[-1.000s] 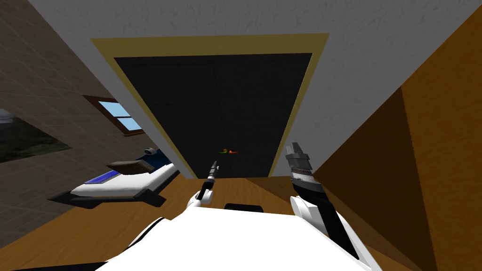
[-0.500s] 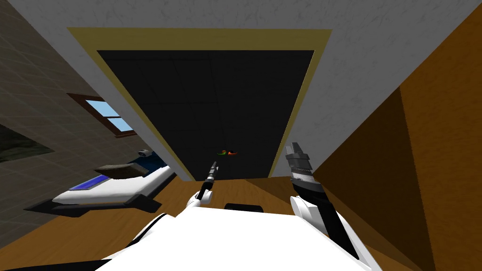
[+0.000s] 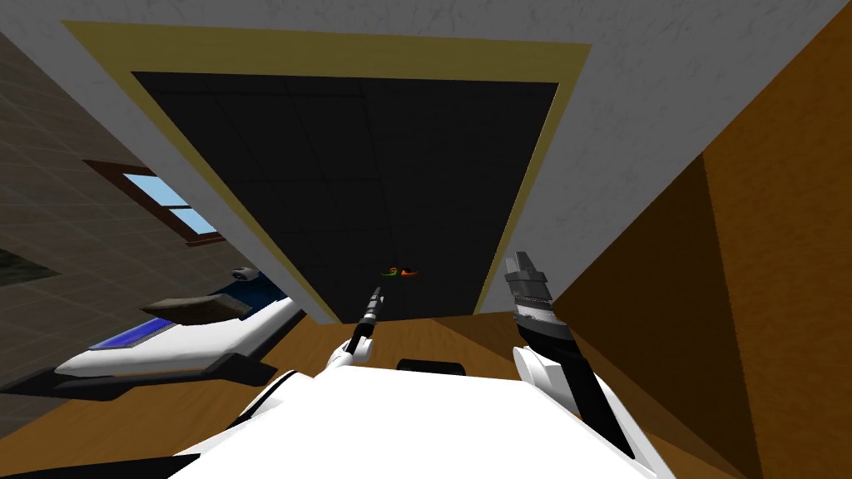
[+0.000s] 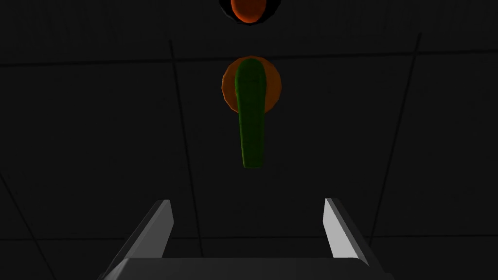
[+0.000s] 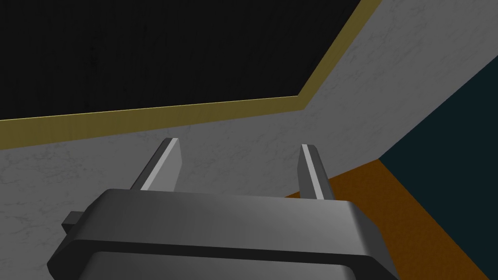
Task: Pull the door open
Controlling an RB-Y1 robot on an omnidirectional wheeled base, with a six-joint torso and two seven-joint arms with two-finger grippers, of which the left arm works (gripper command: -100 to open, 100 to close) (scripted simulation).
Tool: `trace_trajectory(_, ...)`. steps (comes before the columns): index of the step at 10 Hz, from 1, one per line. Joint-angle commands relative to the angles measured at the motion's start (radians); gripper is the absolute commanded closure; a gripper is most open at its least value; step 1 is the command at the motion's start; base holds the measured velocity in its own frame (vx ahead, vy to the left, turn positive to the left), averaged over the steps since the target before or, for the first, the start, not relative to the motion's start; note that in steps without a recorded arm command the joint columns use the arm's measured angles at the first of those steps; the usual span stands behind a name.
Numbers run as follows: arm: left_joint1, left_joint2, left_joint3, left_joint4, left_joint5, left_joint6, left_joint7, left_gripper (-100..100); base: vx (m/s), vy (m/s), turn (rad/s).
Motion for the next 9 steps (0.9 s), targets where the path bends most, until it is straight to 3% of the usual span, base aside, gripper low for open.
trace_trajectory(1, 0.028, 0.01, 0.03, -0.024, 0.001, 0.013, -0.006, -100, 0.004, -0.004, -0.06)
trace_trajectory(2, 0.037, 0.016, 0.048, -0.02, 0.0, 0.013, -0.007, -100, 0.003, -0.003, -0.063)
trace_trajectory(3, 0.028, 0.016, 0.048, 0.029, 0.0, 0.013, -0.007, -100, 0.002, -0.001, -0.022)
trace_trajectory(4, 0.05, 0.026, 0.078, -0.014, -0.001, 0.013, -0.007, -100, 0.008, -0.001, -0.057)
trace_trajectory(5, 0.059, 0.032, 0.1, -0.009, -0.002, 0.013, -0.008, -100, 0.018, 0.005, -0.11)
trace_trajectory(7, 0.059, 0.032, 0.1, -0.009, -0.002, 0.013, -0.008, -100, 0.013, 0.007, -0.003)
trace_trajectory(8, 0.073, 0.041, 0.134, -0.003, -0.005, 0.013, -0.009, -100, 0.021, 0.007, -0.08)
trace_trajectory(9, 0.073, 0.041, 0.134, -0.031, -0.005, 0.013, -0.009, -100, 0.019, 0.014, -0.05)
